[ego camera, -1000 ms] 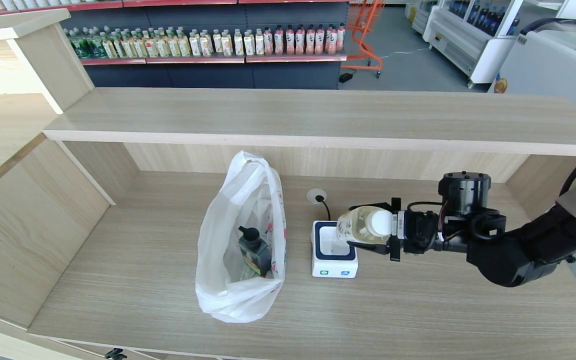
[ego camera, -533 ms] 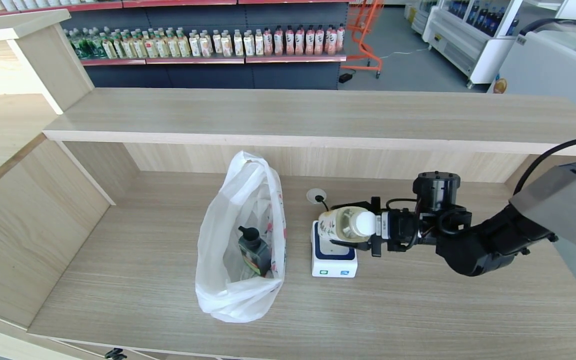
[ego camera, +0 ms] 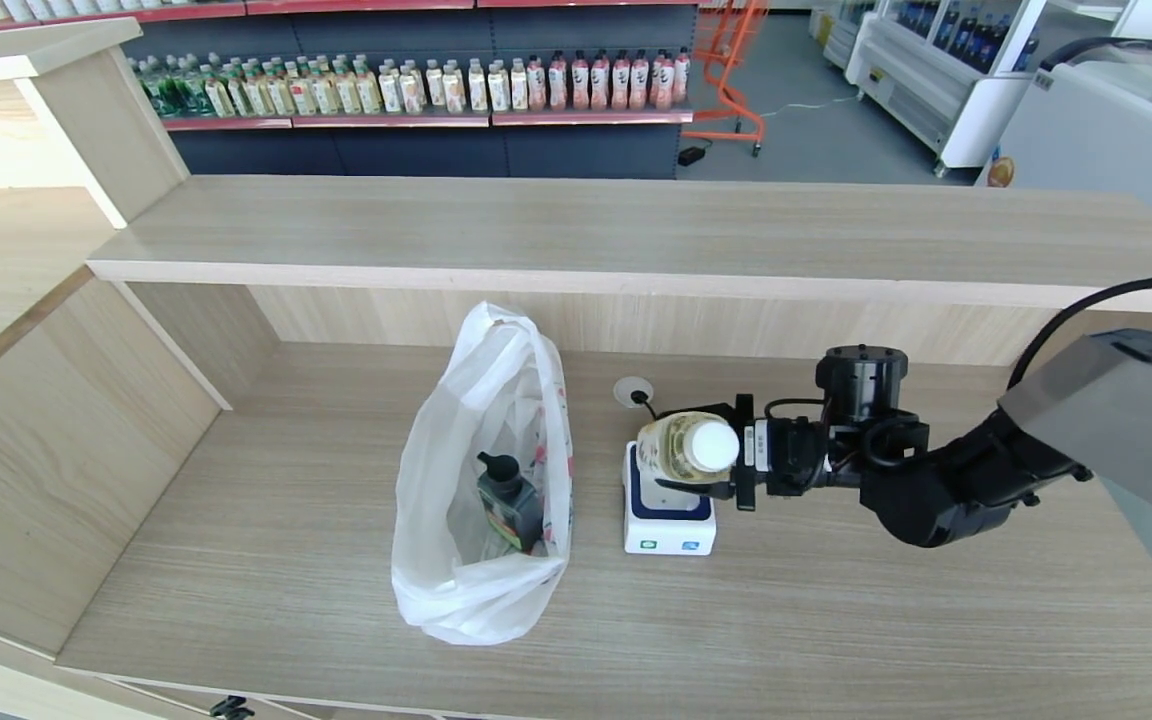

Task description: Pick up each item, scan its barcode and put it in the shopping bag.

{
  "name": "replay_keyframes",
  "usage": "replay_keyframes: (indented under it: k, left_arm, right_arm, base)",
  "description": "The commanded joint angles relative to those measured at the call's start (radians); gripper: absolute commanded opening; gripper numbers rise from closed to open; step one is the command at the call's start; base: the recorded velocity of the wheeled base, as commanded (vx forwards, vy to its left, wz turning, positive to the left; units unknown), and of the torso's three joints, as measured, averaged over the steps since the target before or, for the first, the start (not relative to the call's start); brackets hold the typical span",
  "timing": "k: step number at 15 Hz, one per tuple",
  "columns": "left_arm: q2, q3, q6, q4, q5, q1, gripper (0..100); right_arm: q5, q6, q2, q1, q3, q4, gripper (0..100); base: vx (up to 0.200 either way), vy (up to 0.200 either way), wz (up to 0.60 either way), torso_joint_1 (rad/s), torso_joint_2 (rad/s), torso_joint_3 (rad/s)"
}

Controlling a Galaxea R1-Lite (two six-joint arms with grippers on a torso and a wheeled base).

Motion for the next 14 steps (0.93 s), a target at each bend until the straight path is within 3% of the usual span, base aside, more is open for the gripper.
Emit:
replay_keyframes:
  k: [1, 2, 5, 6, 8, 12, 14]
  left_arm:
    - [0.0, 0.0, 0.0, 0.0, 0.0, 0.0, 100]
    - [0.0, 0.0, 0.0, 0.0, 0.0, 0.0, 100]
    - [0.0, 0.0, 0.0, 0.0, 0.0, 0.0, 100]
    - [0.0, 0.0, 0.0, 0.0, 0.0, 0.0, 100]
    - [0.0, 0.0, 0.0, 0.0, 0.0, 0.0, 100]
    - [0.0, 0.0, 0.0, 0.0, 0.0, 0.0, 100]
    - [0.0, 0.0, 0.0, 0.0, 0.0, 0.0, 100]
  right_arm:
    - [0.004, 0.052, -0.057, -0.009, -0.004, -0.004, 0]
    - [0.002, 0.098, -0.095, -0.02, 0.002, -0.004, 0]
    - [-0.03, 0.524, -0.367, -0.092, 0.14, -0.005, 0]
    - [-0.159, 0.73, -0.48, -0.095, 0.248, -0.005, 0]
    - [-0.285, 0.926, -0.571, -0.063, 0.32, -0.009, 0]
    - [-0.368, 1.095, -0.654, -0.055, 0.393, -0.002, 0]
    - [-0.371, 1.099, -0.658, -0.057, 0.421, -0.002, 0]
  base:
    - [0.0, 0.0, 0.0, 0.0, 0.0, 0.0]
    - [0.0, 0.0, 0.0, 0.0, 0.0, 0.0]
    - [0.0, 0.0, 0.0, 0.0, 0.0, 0.0]
    - [0.0, 0.0, 0.0, 0.0, 0.0, 0.0]
    - [0.0, 0.0, 0.0, 0.0, 0.0, 0.0]
    - [0.0, 0.0, 0.0, 0.0, 0.0, 0.0]
    - [0.0, 0.0, 0.0, 0.0, 0.0, 0.0]
